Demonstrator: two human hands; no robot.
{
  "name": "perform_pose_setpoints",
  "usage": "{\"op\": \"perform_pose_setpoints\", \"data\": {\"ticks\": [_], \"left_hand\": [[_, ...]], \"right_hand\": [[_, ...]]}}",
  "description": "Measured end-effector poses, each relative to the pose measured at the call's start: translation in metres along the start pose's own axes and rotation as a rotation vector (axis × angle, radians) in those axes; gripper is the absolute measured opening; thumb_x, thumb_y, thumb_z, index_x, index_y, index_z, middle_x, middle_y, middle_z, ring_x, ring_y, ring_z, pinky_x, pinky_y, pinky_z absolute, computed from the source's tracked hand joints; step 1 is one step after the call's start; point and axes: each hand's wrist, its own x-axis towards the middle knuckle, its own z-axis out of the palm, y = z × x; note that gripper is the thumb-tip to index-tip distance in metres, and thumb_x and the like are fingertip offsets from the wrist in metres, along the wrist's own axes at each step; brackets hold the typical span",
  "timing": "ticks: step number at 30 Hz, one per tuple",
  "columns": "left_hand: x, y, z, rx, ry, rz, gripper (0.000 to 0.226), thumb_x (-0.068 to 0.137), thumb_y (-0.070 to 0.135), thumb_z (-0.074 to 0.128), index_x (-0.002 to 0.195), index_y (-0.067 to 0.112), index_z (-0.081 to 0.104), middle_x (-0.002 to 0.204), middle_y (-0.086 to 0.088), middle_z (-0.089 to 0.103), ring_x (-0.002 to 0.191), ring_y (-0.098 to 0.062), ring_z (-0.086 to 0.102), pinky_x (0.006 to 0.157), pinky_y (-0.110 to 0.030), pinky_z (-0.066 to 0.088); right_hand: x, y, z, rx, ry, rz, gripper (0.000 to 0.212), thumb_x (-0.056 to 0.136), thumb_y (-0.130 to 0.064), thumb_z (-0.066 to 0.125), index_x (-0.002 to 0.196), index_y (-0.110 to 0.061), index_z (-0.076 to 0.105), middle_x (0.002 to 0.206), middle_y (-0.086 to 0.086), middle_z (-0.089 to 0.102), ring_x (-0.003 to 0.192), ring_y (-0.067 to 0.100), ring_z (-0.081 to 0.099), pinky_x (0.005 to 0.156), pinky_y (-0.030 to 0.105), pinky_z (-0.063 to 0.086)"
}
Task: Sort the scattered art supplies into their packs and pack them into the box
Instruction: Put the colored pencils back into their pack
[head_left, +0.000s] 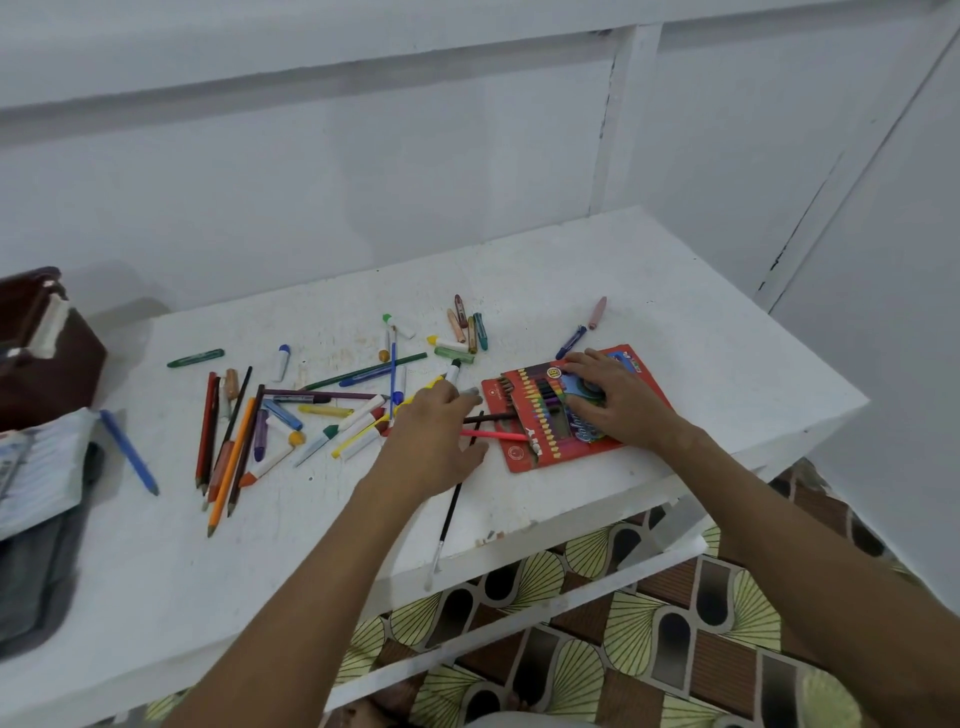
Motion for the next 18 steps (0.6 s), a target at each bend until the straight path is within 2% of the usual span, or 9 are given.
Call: {"op": "perform_pose_setpoints", "data": {"ticks": [3,8,11,15,18], "left_hand": [[0.008,0.0,-0.001,0.111,-0.108,0.016,0.039,0.09,0.04,0.053,0.127,0.026,0.057,0.119,0.002,0.053,0.115,-0.02,0.048,0.098,-0.041,0.032],[0.026,0.017,0.0,0.177,-0.147,0.046,0.028,0.097,0.033,0.045,0.116,0.025,0.063,0.11,0.001,0.057,0.106,-0.019,0.053,0.093,-0.04,0.032],[0.033,0.029,0.003,0.143,-0.115,0.08,0.026,0.098,0.03,0.045,0.114,0.024,0.064,0.108,0.0,0.059,0.104,-0.02,0.055,0.092,-0.04,0.033],[0.034,0.034,0.01,0.093,-0.08,0.115,0.026,0.097,0.032,0.048,0.117,0.027,0.064,0.116,0.001,0.06,0.107,-0.019,0.054,0.094,-0.041,0.036],[0.028,0.031,0.011,-0.059,-0.08,0.122,0.029,0.094,0.039,0.053,0.12,0.031,0.063,0.12,0.003,0.058,0.108,-0.017,0.054,0.095,-0.042,0.04]], "right_hand": [[0.0,0.0,0.0,-0.005,0.001,-0.008,0.054,0.093,-0.036,0.056,0.142,-0.019,0.041,0.151,0.002,0.036,0.143,0.019,0.022,0.115,0.041,0.022],[0.001,0.003,0.001,-0.004,0.001,-0.017,0.055,0.092,-0.038,0.056,0.142,-0.019,0.042,0.15,0.003,0.037,0.142,0.02,0.023,0.115,0.041,0.023],[0.001,0.003,0.001,-0.015,0.004,-0.015,0.055,0.092,-0.04,0.055,0.142,-0.019,0.041,0.149,0.002,0.038,0.142,0.02,0.024,0.114,0.041,0.024],[0.002,0.003,0.0,-0.005,-0.001,-0.015,0.055,0.093,-0.039,0.055,0.141,-0.019,0.042,0.149,0.003,0.038,0.142,0.02,0.025,0.115,0.043,0.026],[0.002,0.001,-0.002,0.004,-0.017,-0.005,0.053,0.094,-0.039,0.053,0.142,-0.018,0.041,0.149,0.003,0.038,0.142,0.021,0.025,0.115,0.043,0.025]]}}
